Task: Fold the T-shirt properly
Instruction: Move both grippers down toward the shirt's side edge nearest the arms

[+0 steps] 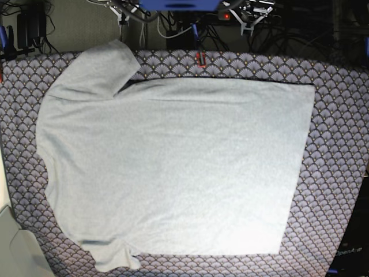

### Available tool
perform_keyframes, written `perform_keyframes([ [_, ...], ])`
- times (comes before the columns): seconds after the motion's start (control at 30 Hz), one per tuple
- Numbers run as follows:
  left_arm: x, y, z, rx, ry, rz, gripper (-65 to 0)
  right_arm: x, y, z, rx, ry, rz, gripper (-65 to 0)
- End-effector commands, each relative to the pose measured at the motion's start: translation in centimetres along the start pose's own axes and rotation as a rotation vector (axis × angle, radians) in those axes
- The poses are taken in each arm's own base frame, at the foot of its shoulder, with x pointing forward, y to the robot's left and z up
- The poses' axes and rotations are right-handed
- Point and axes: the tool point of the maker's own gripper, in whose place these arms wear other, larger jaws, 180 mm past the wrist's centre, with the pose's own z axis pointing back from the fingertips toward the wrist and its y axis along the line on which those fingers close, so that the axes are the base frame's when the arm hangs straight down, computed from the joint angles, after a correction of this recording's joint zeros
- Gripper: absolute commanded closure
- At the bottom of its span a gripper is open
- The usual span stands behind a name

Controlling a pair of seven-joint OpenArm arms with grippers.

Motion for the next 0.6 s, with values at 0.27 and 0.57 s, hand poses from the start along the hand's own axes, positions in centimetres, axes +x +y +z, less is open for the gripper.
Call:
perform_keyframes([
  [0.27,-0.94,0.24,0.01,0.003,0.016,-0.003,-0.4,-0.47,-0.56,0.1,-0.019,-0.026,0.001,0.0],
  [0.57,-1.02,0.21,0.01,0.002,0.021,-0.003,-0.4,-1.15,-0.58,0.15,-0.02,0.025,0.001,0.0],
])
